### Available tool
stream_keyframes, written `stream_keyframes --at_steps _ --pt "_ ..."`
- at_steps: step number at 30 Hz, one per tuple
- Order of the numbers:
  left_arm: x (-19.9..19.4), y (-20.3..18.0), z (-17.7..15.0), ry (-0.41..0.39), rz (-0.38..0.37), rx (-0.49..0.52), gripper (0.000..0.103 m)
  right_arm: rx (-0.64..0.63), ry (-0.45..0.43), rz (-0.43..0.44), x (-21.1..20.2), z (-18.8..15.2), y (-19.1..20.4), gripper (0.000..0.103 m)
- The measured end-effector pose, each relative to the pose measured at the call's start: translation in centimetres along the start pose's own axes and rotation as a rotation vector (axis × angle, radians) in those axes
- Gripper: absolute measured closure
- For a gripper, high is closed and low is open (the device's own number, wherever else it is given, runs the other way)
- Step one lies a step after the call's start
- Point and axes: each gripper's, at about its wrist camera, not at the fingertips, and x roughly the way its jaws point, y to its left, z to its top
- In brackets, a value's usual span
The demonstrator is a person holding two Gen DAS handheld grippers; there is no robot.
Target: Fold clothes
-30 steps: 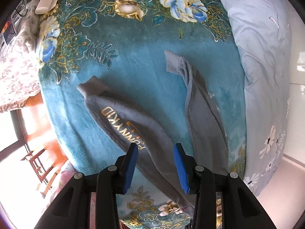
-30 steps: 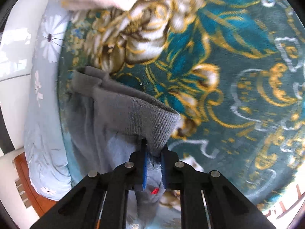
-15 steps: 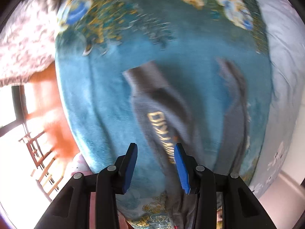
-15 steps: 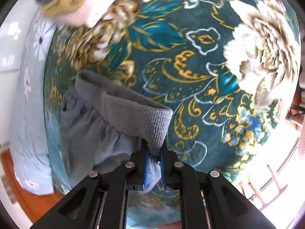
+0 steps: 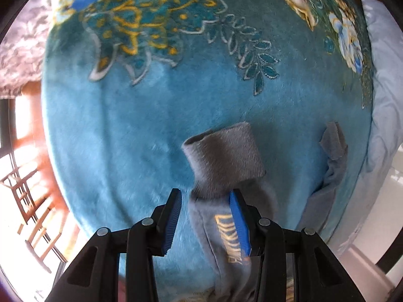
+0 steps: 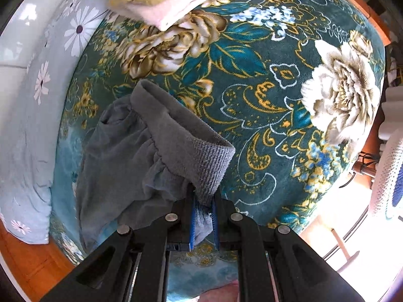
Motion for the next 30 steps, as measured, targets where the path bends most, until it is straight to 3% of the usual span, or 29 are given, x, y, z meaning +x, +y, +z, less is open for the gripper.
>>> stream_keyframes --at_steps 1,2,3,5,8,12,15,17,22,27,30 --pt "0.1 -0.3 0.1 -0.004 0.011 0.009 0.07 -0.002 0.0 -0.004 0.0 -0.2 0.1 0.092" --pt "0.1 -0.6 0.2 -0.007 0.02 0.019 0.086 -0.003 -0.001 -0.007 0.0 -0.4 0.2 0.092" --pt "-0.1 -1.1 0.2 -0.01 0.031 0.031 0.091 -0.004 -0.002 -0.007 -0.1 -0.4 0.2 0.092" --pt "-0.9 -2.5 0.1 -0.02 0.036 0.074 0.093 0.0 -0.007 -0.001 -0.4 -0.4 0.3 0.092" --pt "-3.8 -6.5 -0.5 -0.052 -0.009 0.228 0.094 0.007 -0.026 0.033 -1.3 -0.2 0.5 0.092" --pt "-10.6 -10.6 -2.2 -0.113 -0.198 0.44 0.094 -0.046 -0.089 0.118 -3.9 0.0 0.9 0.092" --pt "-12.5 -10.4 -2.4 -0.162 -0.171 0.519 0.094 -0.074 -0.141 0.154 -5.3 -0.2 -0.3 0.092" --pt "-11.0 -8.9 -1.5 -0.141 -0.102 0.497 0.094 -0.057 -0.136 0.116 -4.5 -0.4 -1.6 0.092" --pt "-5.5 -4.7 0.9 -0.082 0.086 0.315 0.094 0.001 -0.036 -0.015 0.4 -1.7 -3.9 0.092" --pt "-3.9 -3.3 0.7 -0.051 0.144 0.272 0.09 -0.045 -0.008 -0.084 1.8 -2.6 -3.1 0.09" --pt "-4.1 -2.6 1.3 -0.03 0.187 0.252 0.087 -0.024 -0.029 -0.111 1.2 -2.2 -3.4 0.082"
